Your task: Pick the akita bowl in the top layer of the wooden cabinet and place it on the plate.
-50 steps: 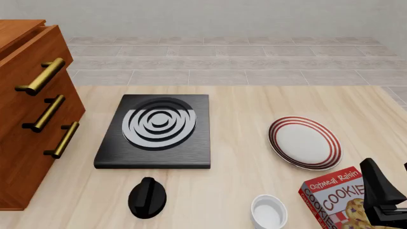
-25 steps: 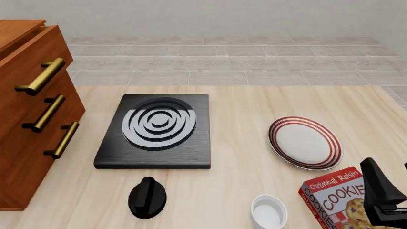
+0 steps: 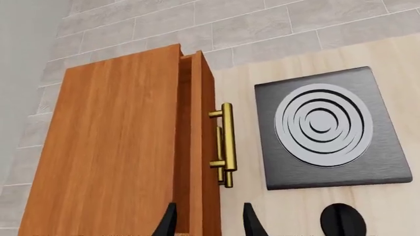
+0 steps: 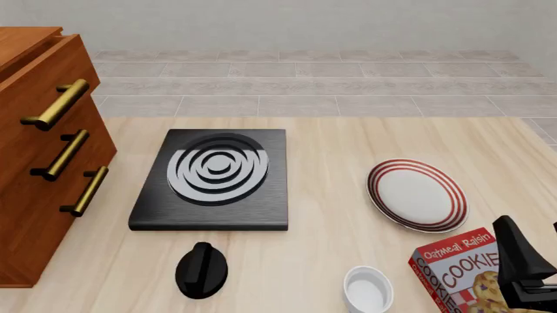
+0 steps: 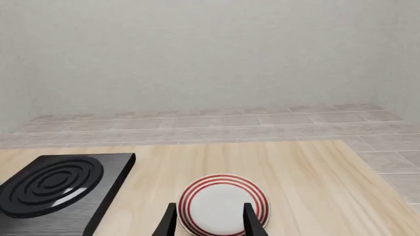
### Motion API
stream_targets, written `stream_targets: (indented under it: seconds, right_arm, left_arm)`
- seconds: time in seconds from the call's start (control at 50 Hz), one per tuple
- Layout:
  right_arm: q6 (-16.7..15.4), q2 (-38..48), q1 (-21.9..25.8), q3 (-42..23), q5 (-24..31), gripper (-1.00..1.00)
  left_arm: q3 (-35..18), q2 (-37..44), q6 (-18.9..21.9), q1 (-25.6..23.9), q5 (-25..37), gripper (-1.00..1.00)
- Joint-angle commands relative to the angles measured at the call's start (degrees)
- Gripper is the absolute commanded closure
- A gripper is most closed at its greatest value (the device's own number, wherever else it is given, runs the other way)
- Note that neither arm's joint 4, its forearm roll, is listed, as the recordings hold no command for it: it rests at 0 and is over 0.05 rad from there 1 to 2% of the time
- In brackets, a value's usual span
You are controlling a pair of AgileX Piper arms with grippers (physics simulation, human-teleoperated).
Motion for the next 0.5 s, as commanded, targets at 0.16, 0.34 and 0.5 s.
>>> stream_targets:
  seconds: [0.16,0.34,0.5]
  right_arm:
    - [-0.1,0.0,0.1,0.0,0.1,-1.0]
    - [-0.1,0.1,0.1,-0.2,0.1,-1.0]
    - [0.0,0.0,0.0,-0.2,0.1,-1.0]
  left_arm:
    - [2.8,1.4,-0.6,2.2,0.4,-1.0]
    - [5.2,1.3,-0.7,2.4,-0.4,-1.0]
    - [6.8,1.3,-0.1,3.3,-1.4,-1.0]
